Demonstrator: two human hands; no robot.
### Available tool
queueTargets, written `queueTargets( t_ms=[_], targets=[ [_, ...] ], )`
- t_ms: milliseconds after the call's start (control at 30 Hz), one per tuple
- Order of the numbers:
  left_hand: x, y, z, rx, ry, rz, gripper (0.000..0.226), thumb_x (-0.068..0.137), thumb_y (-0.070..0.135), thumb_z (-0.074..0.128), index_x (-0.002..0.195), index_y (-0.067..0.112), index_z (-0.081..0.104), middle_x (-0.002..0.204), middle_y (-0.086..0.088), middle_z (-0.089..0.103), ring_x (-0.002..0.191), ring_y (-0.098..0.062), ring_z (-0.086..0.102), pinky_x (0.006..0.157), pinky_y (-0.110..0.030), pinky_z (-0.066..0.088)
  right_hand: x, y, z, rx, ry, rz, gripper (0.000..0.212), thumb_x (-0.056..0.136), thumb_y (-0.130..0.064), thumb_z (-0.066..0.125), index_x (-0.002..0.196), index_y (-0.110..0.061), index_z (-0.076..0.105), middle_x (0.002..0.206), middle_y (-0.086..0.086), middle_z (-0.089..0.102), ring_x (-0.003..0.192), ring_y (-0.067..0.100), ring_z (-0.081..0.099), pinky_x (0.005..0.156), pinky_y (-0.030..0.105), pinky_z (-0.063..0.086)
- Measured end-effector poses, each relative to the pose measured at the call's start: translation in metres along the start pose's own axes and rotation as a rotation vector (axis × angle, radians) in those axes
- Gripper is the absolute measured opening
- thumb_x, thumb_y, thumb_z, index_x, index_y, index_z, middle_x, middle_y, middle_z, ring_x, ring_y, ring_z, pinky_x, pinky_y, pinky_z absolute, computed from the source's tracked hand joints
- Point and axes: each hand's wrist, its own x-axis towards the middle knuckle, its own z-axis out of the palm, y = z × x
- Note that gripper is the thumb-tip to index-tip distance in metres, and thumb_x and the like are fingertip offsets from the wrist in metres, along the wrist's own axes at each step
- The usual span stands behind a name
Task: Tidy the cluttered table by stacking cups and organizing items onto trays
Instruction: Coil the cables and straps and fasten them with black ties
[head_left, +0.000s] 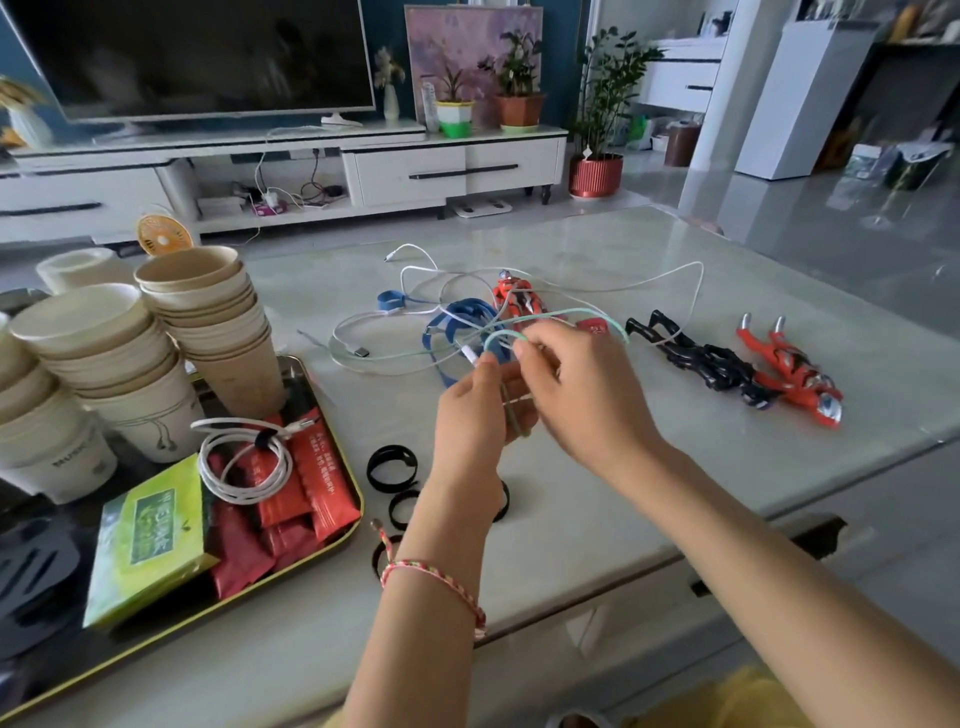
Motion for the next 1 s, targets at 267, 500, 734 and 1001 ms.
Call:
queueTargets(
  t_ms=[267, 500, 734, 1001],
  targets=[
    [-0.003, 0.012, -0.004, -0.557, -0.133, -0.101, 0.036, 0.099, 0.018, 0.031, 0.085, 0.009, 0.063, 0.077, -0.003, 0.071, 0.079, -0.012, 0.065, 0.084, -0.021, 0.046, -0.023, -0.009, 0.003, -0.083, -0.12, -0.248, 0.04, 0.091, -0.012, 0.044, 0.131, -0.011, 0.052, 0.121, 0.012, 0.056, 0.093, 0.034, 0.064, 0.066, 0.046, 0.054],
    [-0.004, 0.016, -0.01, -0.814, -0.206, -0.088, 0.042, 0.1, 0.029, 0.024, 0.065, 0.013, 0.041, 0.056, -0.003, 0.057, 0.065, -0.02, 0.056, 0.076, -0.03, 0.043, -0.026, -0.001, 0.0, 0.186, -0.05, -0.163, 0.017, 0.086, -0.002, 0.061, 0.1, -0.002, 0.07, 0.091, 0.007, 0.059, 0.071, 0.009, 0.058, 0.069, 0.014, 0.044],
    [-0.003, 0.018, -0.012, -0.827, -0.241, -0.069, 0.05, 0.098, 0.028, 0.032, 0.05, 0.018, 0.039, 0.035, 0.007, 0.024, 0.031, -0.007, 0.025, 0.043, -0.018, 0.036, -0.015, -0.007, -0.008, 0.817, -0.125, 0.549, 0.005, 0.089, -0.01, 0.051, 0.086, -0.013, 0.049, 0.074, 0.004, 0.052, 0.038, 0.015, 0.048, 0.033, 0.019, 0.027],
    [-0.007, 0.018, -0.007, -0.609, -0.307, -0.045, 0.042, 0.099, 0.033, 0.03, 0.06, 0.018, 0.037, 0.034, 0.009, 0.024, 0.026, -0.004, 0.021, 0.03, -0.014, 0.015, -0.014, -0.002, -0.008, 0.706, -0.216, 0.435, 0.046, 0.083, -0.055, 0.048, 0.097, -0.012, 0.058, 0.082, 0.002, 0.055, 0.046, 0.012, 0.052, 0.035, 0.022, 0.036]
  ],
)
